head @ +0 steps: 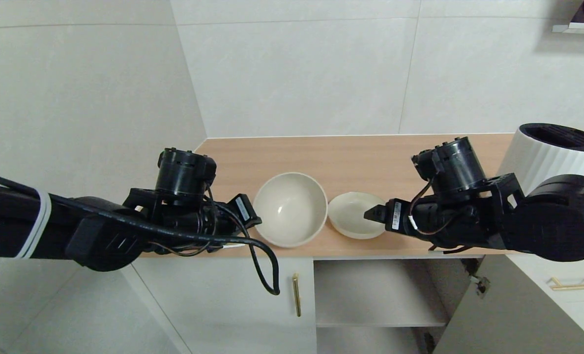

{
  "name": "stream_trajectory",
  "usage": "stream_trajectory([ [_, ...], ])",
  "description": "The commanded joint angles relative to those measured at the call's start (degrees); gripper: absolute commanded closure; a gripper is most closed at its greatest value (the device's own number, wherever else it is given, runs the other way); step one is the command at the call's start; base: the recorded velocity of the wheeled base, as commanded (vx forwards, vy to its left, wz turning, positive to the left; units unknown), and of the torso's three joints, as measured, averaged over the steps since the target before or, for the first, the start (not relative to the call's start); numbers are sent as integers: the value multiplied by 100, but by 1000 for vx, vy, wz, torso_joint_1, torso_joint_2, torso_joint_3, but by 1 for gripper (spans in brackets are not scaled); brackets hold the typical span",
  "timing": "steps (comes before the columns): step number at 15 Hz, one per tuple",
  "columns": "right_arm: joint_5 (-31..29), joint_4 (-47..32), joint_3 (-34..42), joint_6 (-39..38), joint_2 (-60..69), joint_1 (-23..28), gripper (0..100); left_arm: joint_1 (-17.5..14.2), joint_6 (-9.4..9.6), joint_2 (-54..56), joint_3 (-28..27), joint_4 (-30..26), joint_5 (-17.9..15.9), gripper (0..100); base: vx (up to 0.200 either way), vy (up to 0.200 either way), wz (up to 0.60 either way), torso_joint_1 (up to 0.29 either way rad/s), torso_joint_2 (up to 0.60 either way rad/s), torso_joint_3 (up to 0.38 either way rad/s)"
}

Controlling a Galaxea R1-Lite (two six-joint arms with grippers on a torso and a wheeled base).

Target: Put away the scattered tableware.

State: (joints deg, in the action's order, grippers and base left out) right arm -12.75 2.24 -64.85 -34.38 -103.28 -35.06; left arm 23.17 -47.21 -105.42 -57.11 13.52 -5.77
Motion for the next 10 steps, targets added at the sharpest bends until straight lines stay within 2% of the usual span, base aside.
stream_trajectory([
  [1,1,4,-10,1,1,-1,0,3,-7,22,7,2,-3,100,0,0,0,0,0,0],
  [6,-298,-13,-194,45,-237,-1,0,3,-7,189,34,-16,-30,100,0,0,0,0,0,0],
  [10,-1458,-31,-590,89,-940,-1,0,3,-7,189,34,-16,-30,100,0,0,0,0,0,0],
])
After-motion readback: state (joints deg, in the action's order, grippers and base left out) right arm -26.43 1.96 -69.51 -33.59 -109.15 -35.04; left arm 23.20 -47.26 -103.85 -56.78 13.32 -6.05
